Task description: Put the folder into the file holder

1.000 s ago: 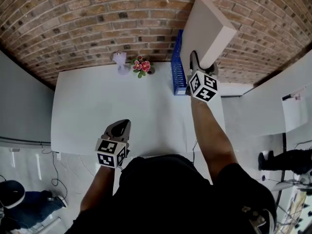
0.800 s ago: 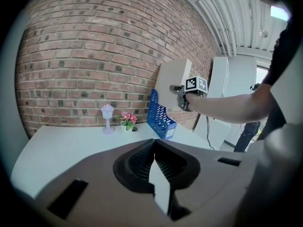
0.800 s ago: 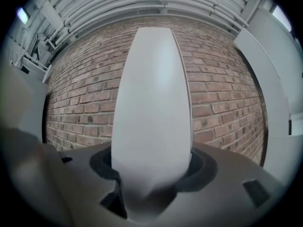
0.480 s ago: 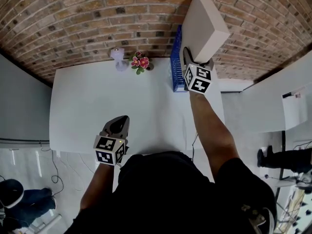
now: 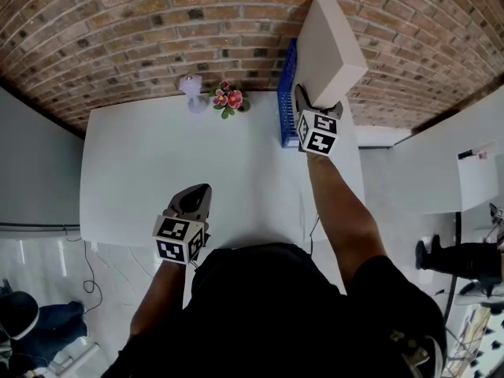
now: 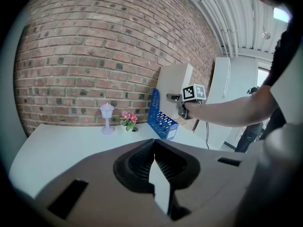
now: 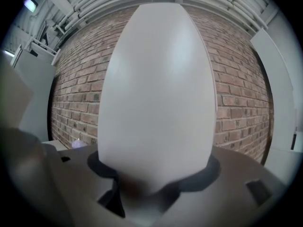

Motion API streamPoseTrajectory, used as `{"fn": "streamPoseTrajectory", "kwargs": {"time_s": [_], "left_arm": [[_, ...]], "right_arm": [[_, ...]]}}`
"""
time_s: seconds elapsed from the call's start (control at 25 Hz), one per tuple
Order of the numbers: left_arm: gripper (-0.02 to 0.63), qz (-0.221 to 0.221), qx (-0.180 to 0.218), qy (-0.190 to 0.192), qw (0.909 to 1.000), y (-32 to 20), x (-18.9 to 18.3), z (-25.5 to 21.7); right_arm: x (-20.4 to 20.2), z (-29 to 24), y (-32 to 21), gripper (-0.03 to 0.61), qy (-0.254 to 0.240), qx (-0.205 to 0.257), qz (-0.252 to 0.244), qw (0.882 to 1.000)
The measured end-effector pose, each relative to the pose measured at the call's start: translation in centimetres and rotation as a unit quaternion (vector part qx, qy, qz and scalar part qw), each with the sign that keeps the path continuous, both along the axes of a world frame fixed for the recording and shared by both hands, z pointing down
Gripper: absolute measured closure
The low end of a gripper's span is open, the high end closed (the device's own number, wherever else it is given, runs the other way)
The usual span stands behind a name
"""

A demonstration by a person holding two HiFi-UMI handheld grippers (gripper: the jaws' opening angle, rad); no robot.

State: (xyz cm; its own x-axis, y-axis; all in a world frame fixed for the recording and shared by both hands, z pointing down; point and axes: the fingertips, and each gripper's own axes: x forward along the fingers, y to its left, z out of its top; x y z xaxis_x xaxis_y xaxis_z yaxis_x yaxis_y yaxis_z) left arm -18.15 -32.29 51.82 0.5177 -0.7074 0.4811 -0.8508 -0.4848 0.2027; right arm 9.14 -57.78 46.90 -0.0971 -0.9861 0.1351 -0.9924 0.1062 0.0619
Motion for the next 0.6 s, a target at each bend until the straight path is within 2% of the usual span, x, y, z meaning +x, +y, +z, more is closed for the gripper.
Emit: {"fn": "streamPoseTrajectory", "kwargs": {"time_s": [0.6], "left_arm": [[0.609,-0.01,-0.013,0.001,0.9999,0.5,-0.4,0.6]], "right_arm": [[0.2,5.7,0.1,0.225,0.011,-0.065,-0.008,0.998]]}}
